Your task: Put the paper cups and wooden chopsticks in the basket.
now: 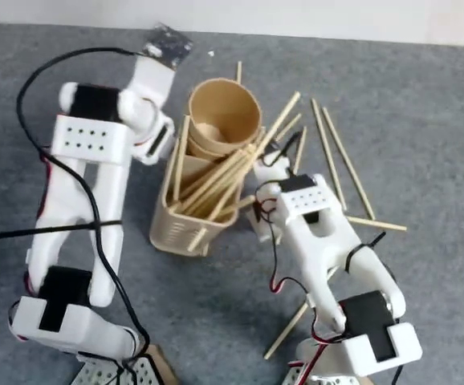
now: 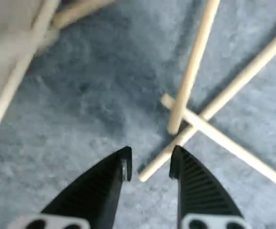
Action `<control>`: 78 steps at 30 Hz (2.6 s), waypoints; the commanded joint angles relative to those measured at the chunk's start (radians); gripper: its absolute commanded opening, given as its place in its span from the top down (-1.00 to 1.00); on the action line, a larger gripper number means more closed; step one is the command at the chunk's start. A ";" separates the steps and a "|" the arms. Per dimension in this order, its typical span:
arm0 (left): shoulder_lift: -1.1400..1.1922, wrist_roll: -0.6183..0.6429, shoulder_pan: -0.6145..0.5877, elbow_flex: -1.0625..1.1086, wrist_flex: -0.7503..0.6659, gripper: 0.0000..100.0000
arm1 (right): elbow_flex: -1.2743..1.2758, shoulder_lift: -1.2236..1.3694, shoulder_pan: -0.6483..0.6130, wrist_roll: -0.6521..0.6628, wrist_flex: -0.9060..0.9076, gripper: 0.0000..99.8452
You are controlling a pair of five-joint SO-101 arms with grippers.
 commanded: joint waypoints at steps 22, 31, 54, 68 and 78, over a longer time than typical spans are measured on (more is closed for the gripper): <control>-0.252 0.023 -0.380 -0.237 0.021 0.59 | -0.156 -0.064 0.363 0.109 0.085 0.71; -0.777 0.043 -0.398 0.335 0.075 0.59 | -0.151 -0.054 0.433 0.112 0.016 0.71; -1.601 0.041 -0.406 1.699 -0.509 0.59 | -0.335 0.269 0.427 0.382 -0.140 0.70; -1.669 0.041 -0.400 1.748 -0.509 0.59 | -0.750 0.607 0.570 0.381 -0.030 0.70; -1.667 0.041 -0.400 1.748 -0.508 0.59 | -0.760 0.607 0.581 0.416 -0.001 0.30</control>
